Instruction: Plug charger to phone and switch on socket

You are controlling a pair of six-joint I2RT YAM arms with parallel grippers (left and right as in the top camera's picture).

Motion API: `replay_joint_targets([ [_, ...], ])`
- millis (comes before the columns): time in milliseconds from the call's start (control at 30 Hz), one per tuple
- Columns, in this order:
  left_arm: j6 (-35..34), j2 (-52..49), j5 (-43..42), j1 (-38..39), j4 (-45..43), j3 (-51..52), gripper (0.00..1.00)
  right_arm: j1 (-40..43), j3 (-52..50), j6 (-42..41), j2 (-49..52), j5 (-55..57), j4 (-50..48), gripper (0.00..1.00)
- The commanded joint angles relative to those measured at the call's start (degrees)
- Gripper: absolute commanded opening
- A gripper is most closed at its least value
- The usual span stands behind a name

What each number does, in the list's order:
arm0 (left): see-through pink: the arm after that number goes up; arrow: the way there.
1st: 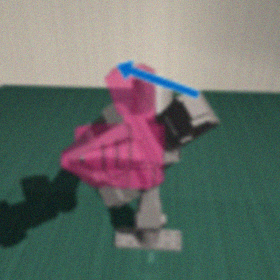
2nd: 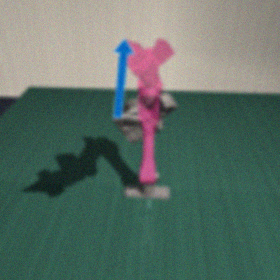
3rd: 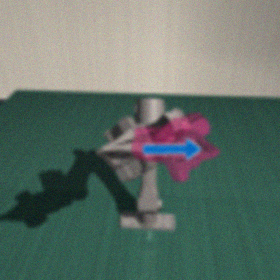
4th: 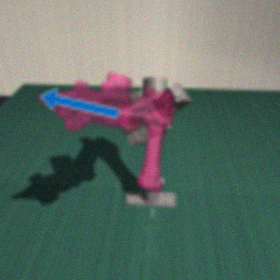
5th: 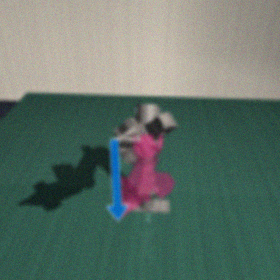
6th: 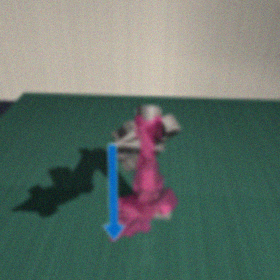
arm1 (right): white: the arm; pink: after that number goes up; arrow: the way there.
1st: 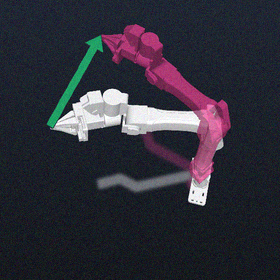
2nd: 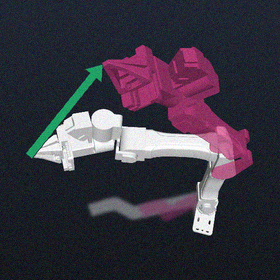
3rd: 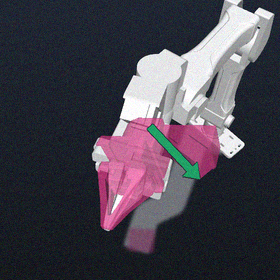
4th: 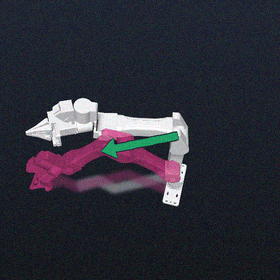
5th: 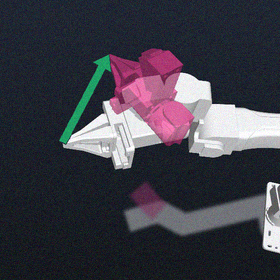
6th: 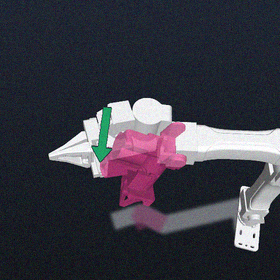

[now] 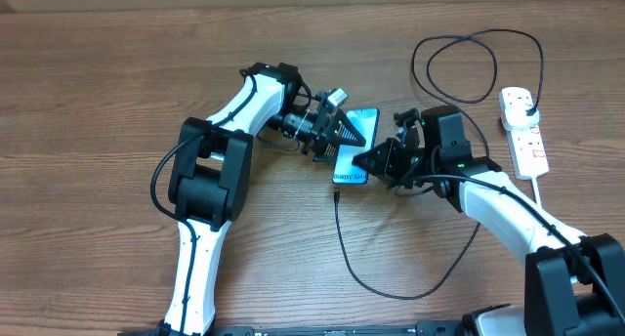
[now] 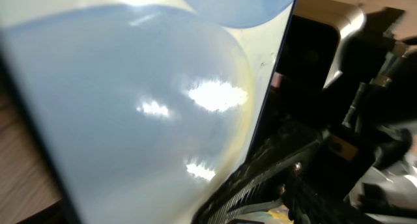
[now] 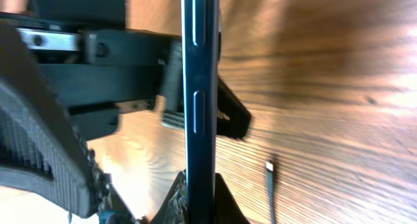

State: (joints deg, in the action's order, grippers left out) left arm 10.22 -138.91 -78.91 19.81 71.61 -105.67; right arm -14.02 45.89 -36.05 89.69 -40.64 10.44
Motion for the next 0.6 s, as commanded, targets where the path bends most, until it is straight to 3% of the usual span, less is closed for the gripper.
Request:
replay_joint_targets([
  [0,2.43,-0.24,-11.72,1.16,0.35,-0.26,0.71,-0.42,1.11,0.31,-0.98,-4.50,-1.97,0.04],
  [67,1.64,-0.20,-11.72,1.16,0.37,-0.31,0.61,-0.42,1.11,0.33,-0.98,-4.48,-2.49,0.04],
  [167,-1.18,-0.13,-11.74,1.09,0.37,-0.68,0.33,-0.42,1.11,0.31,-0.96,-4.48,-2.38,0.04],
  [567,-3.10,-0.13,-11.72,0.46,0.57,-7.91,0.30,-0.42,1.11,0.33,-0.96,-4.44,-1.01,0.07],
])
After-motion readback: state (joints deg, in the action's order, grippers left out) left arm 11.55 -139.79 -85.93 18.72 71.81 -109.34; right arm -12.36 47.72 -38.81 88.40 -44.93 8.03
